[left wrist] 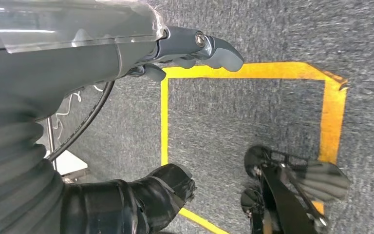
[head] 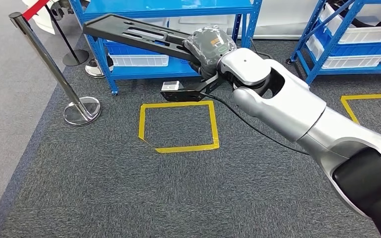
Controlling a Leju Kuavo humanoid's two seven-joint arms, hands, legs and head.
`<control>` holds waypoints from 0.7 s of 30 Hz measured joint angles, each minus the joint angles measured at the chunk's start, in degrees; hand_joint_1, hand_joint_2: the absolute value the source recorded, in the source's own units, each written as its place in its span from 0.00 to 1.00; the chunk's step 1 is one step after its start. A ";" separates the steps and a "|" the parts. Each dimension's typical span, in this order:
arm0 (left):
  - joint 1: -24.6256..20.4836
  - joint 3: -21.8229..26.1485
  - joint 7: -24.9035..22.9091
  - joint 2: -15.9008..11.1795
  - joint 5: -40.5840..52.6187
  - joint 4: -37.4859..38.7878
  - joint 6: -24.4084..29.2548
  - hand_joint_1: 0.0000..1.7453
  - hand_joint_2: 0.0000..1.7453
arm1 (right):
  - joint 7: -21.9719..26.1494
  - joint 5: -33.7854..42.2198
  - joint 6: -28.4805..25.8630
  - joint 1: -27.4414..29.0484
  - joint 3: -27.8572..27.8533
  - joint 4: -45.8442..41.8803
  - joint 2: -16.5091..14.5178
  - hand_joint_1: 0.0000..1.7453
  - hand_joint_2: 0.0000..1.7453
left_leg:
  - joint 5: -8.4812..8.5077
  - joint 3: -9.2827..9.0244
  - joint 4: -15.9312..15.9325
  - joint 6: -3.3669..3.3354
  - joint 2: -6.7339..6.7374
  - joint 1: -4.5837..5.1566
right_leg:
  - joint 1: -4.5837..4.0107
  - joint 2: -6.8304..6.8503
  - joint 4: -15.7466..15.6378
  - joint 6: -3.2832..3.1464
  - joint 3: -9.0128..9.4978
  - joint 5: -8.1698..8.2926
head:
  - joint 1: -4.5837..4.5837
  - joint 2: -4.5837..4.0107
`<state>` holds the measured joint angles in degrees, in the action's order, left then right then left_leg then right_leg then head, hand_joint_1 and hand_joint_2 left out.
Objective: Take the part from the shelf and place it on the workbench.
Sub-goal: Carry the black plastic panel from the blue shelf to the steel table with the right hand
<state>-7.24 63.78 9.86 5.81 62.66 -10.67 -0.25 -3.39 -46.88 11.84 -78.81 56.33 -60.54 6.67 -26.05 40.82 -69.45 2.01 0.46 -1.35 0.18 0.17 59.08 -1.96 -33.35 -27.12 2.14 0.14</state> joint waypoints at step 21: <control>0.25 0.46 -0.68 -0.09 0.85 0.00 0.32 0.00 1.00 | 0.33 -0.02 0.07 0.87 0.00 0.32 0.88 1.00 1.00 | 3.53 -3.49 10.24 -1.06 0.09 0.13 | 0.51 -0.20 1.63 2.10 -1.50 0.25 | -0.02 0.01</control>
<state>-6.99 64.24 9.19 5.73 63.52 -10.67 0.07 -3.06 -46.90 11.91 -77.94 56.33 -60.22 7.55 -22.52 37.32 -59.20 0.95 0.56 -1.23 0.69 -0.03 60.70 0.13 -34.85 -26.87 2.12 0.15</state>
